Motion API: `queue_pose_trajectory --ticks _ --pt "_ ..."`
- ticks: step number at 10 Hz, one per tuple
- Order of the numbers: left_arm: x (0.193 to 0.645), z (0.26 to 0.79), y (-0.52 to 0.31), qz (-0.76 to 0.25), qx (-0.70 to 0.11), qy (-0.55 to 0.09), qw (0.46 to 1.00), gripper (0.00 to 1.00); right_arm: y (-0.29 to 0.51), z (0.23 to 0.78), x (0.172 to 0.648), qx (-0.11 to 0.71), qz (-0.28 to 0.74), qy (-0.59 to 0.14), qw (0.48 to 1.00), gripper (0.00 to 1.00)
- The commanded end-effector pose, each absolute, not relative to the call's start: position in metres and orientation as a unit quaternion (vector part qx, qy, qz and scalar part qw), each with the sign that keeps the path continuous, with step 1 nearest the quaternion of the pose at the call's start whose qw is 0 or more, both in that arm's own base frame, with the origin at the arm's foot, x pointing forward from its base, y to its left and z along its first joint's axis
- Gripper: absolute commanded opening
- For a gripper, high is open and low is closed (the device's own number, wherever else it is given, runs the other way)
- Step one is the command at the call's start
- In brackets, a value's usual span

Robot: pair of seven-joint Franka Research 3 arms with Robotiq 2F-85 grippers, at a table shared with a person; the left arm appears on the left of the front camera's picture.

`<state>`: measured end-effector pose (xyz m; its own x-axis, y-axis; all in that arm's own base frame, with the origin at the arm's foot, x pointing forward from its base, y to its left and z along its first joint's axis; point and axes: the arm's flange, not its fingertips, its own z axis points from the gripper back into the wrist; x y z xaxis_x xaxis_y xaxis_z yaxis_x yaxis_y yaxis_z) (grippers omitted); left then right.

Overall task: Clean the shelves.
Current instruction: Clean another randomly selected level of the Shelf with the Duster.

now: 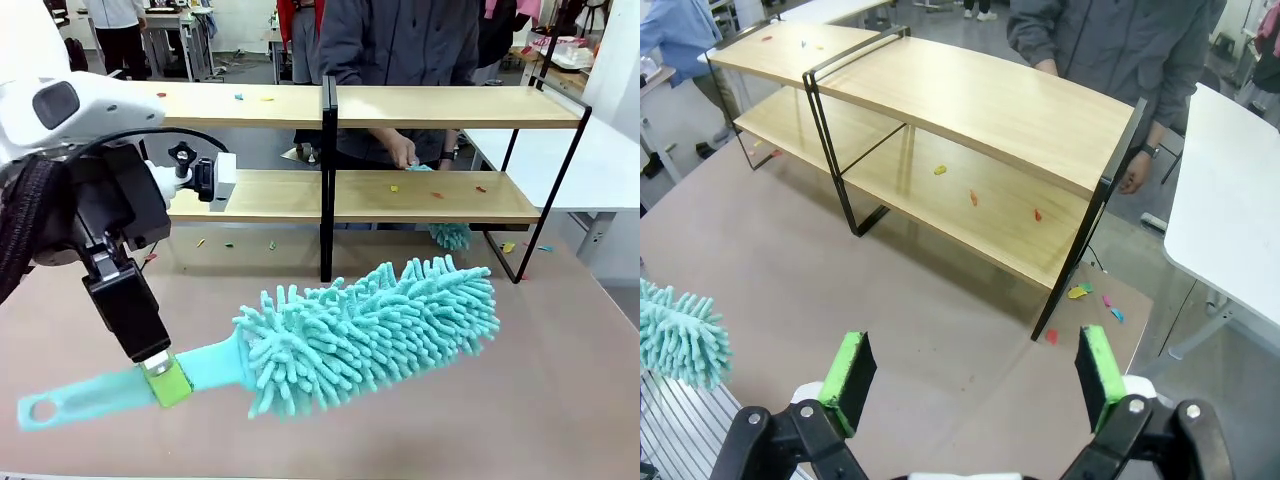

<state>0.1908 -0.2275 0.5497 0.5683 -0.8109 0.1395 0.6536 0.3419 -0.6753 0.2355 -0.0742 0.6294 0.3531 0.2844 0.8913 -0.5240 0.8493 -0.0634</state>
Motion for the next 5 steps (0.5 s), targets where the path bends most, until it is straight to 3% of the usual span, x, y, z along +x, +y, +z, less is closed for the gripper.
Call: queue_pose_trajectory --ticks 1,2,5 --pt "0.215 0.542 -0.252 -0.419 -0.352 0.083 0.833 0.12 -0.075 0.629 0.236 0.116 0.247 -0.512 0.814 1.00" --pt "0.229 0.542 -0.269 -0.420 -0.362 0.076 0.829 0.12 -0.075 0.629 0.236 0.116 0.247 -0.512 0.814 1.00" --pt "0.265 0.543 -0.328 -0.329 -0.311 0.013 0.891 0.12 -0.075 0.629 0.236 0.116 0.247 -0.512 0.814 1.00"
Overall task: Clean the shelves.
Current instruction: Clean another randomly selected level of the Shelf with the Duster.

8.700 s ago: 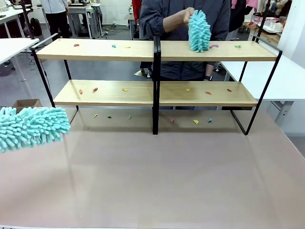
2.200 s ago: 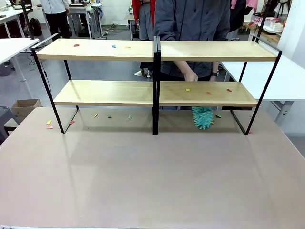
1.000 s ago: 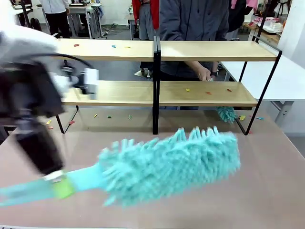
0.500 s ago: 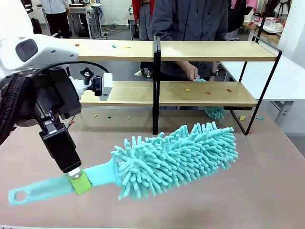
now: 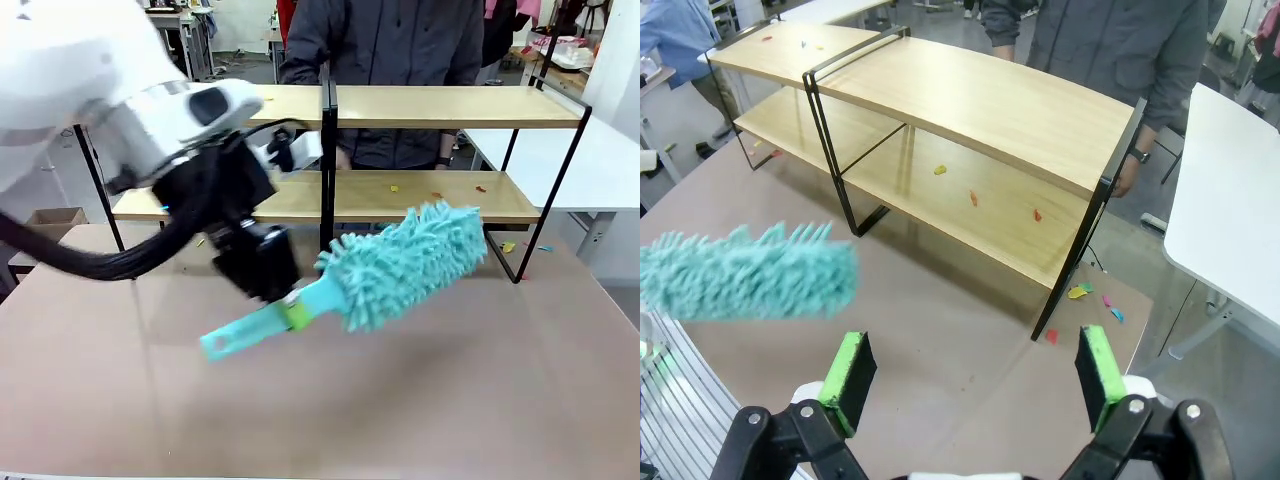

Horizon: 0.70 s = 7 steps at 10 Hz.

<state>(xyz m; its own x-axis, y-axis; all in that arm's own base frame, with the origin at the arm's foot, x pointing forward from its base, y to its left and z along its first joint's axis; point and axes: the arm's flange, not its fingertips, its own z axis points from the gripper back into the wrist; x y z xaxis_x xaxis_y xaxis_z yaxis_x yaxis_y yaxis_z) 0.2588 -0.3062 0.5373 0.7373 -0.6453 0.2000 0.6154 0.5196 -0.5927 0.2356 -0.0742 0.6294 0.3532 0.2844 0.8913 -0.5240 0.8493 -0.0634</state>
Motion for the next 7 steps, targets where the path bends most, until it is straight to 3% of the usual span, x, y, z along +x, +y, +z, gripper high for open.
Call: queue_pose_trajectory --ticks 1,4,7 --pt "0.276 0.543 -0.344 -0.287 -0.290 0.010 0.913 0.12 -0.075 0.629 0.236 0.116 0.247 -0.512 0.814 1.00" --pt "0.316 0.540 -0.382 -0.162 -0.256 0.006 0.953 0.12 -0.075 0.629 0.236 0.116 0.247 -0.512 0.814 1.00" --pt "0.320 0.543 -0.387 -0.151 -0.259 -0.043 0.953 0.12 -0.075 0.629 0.236 0.116 0.247 -0.512 0.814 1.00"
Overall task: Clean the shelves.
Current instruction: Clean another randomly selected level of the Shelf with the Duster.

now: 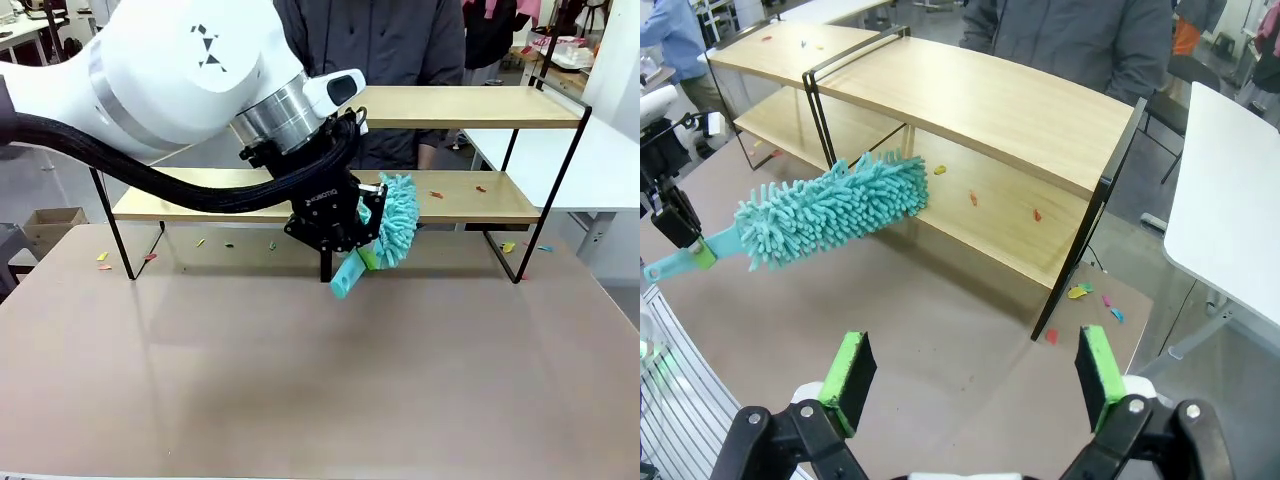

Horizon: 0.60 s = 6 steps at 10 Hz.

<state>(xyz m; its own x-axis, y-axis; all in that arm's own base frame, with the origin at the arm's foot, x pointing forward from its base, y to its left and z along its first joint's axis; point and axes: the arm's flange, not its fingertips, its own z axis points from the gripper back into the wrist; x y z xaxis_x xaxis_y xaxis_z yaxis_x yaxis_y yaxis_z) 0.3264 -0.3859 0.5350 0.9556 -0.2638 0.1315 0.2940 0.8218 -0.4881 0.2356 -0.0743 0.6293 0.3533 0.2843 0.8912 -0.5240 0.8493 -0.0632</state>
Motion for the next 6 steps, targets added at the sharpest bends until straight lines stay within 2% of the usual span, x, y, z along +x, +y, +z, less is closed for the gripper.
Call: queue_pose_trajectory --ticks 1,6 --pt "0.317 0.543 -0.381 -0.164 -0.265 -0.029 0.950 0.12 -0.075 0.629 0.236 0.116 0.247 -0.512 0.814 1.00" --pt "0.308 0.555 -0.355 -0.115 -0.249 -0.070 0.959 0.12 -0.075 0.629 0.236 0.116 0.247 -0.512 0.814 1.00"
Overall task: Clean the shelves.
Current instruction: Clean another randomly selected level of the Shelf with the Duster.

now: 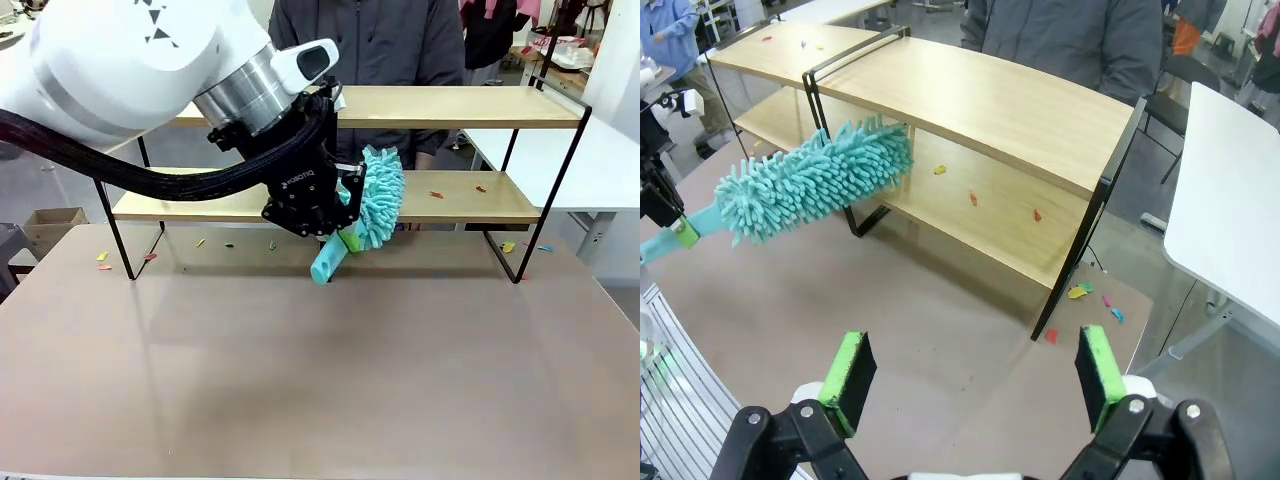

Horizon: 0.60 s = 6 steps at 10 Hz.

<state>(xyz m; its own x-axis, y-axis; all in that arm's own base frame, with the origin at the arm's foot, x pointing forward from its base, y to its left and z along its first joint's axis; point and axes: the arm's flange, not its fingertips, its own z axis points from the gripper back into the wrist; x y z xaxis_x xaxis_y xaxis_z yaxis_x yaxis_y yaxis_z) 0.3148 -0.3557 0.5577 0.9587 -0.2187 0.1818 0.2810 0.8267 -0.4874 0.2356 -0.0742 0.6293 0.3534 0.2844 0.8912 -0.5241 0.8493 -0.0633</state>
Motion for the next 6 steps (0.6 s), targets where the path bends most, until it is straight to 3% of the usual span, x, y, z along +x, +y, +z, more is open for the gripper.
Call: queue_pose_trajectory --ticks 1,4,6 --pt "0.312 0.553 -0.358 -0.108 -0.244 -0.069 0.961 0.12 -0.075 0.629 0.236 0.116 0.247 -0.512 0.814 1.00" --pt "0.349 0.534 -0.381 -0.078 -0.217 -0.077 0.970 0.12 -0.075 0.629 0.236 0.116 0.247 -0.512 0.814 1.00" --pt "0.375 0.524 -0.403 -0.054 -0.191 -0.114 0.973 0.12 -0.075 0.629 0.236 0.116 0.247 -0.512 0.814 1.00"
